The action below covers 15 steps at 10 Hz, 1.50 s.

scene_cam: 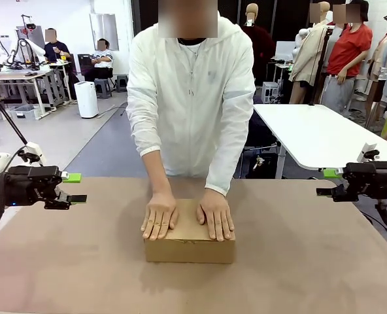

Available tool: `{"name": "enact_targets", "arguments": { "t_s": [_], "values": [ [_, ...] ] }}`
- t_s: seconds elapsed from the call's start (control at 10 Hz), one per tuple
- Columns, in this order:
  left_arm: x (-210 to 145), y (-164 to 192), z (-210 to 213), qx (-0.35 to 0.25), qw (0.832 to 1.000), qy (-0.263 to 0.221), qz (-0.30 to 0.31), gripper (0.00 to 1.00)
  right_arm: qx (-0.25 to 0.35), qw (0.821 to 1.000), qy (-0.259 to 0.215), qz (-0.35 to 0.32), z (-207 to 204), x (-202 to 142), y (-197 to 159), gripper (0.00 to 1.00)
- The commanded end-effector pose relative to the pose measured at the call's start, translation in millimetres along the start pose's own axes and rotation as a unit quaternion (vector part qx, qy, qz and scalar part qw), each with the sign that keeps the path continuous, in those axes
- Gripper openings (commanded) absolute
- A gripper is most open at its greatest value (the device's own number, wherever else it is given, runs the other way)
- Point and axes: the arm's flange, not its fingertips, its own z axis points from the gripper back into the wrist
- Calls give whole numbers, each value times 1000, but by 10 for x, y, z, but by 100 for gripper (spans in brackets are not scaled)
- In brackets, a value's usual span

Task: Pack the items into the box.
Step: Close the Mailer Box.

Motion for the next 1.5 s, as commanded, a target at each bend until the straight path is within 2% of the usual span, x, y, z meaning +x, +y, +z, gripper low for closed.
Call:
{"name": "enact_targets", "arguments": {
  "t_s": [0.0,1.4],
  "values": [
    [-2,-8,0,1,1000,-6,-8,100,-4,1000,8,-1,6,43,47,100],
    [-2,-8,0,1,1000,-6,-8,100,-4,1000,8,-1,6,43,47,100]
  ]
}}
